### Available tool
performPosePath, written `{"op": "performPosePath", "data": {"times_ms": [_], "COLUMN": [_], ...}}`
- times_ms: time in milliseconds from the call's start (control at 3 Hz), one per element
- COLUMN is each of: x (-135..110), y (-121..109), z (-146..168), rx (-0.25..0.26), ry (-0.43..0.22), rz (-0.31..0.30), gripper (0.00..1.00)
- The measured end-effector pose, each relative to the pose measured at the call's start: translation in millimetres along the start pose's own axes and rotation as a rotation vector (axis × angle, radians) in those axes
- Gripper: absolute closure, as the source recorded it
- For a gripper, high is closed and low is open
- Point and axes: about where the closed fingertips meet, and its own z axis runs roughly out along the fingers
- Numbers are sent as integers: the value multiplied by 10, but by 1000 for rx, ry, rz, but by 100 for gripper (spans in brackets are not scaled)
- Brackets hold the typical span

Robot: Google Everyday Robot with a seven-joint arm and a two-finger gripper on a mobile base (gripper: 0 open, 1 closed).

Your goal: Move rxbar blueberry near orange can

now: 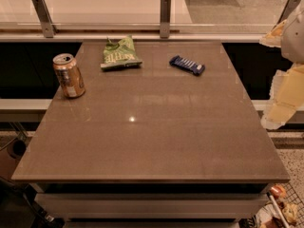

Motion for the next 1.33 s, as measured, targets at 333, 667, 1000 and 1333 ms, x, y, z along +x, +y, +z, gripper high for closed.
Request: {"op": "performPosePath", "data": {"times_ms": [333, 667, 1000, 1333], "x": [0, -11, -16, 58], "y": [0, -78, -417, -826], "z": [-1, -10, 30, 101], "rx": [0, 11, 50, 104], "ry": [0, -27, -65, -147], "rz": [0, 7, 63, 161], "gripper": [0, 0, 0, 0]}}
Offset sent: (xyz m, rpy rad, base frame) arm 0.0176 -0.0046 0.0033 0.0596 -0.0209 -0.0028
